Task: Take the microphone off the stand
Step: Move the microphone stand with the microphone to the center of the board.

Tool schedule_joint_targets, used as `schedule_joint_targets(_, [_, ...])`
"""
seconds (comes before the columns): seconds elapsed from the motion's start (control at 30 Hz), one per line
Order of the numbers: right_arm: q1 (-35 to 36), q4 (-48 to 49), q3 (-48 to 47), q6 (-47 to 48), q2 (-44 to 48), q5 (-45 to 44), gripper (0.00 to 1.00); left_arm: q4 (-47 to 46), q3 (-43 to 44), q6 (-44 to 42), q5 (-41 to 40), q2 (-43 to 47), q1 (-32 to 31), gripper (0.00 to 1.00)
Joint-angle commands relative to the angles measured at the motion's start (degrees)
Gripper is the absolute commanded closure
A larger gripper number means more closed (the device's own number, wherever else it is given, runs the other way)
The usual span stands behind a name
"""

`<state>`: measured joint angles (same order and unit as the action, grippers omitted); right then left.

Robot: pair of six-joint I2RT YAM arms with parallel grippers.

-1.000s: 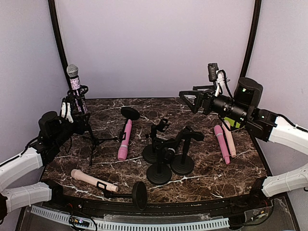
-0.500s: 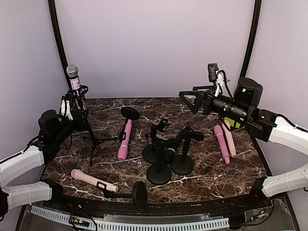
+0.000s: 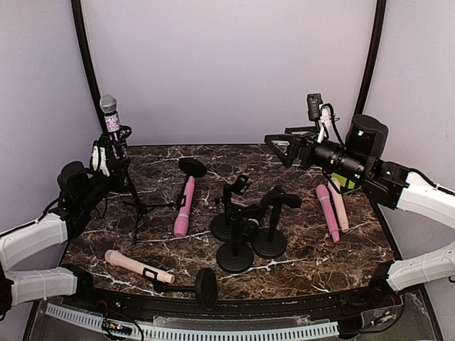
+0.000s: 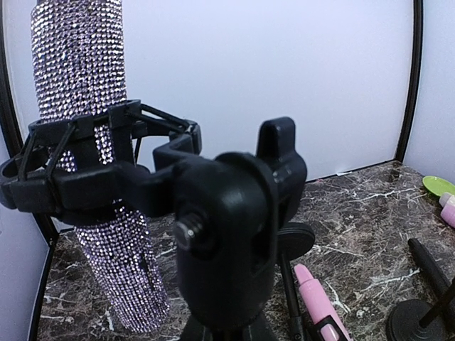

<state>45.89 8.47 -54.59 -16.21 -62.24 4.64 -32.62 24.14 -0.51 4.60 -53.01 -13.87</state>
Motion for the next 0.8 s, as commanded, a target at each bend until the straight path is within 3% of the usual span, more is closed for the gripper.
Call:
schedule_joint_targets(0.0, [0.35,1.02,0.41,-0.15,0.71,-0.25,0.01,-8.06,-0.35,-3.01,1.2,-1.38,0.33,1.0])
schedule_joint_targets(0.4, [0.36,1.87,1.22,-0.72,0.32,-0.66,0.01,-25.02,3.37,-2.55,-12.67,-9.8,0.12,1.0])
schedule_joint_targets(0.77, [0.34,1.32,2.19,-0.54,1.45,-1.78,0.01,-27.27,9.71,-0.48,-21.0,-19.66,-4.84,1.0])
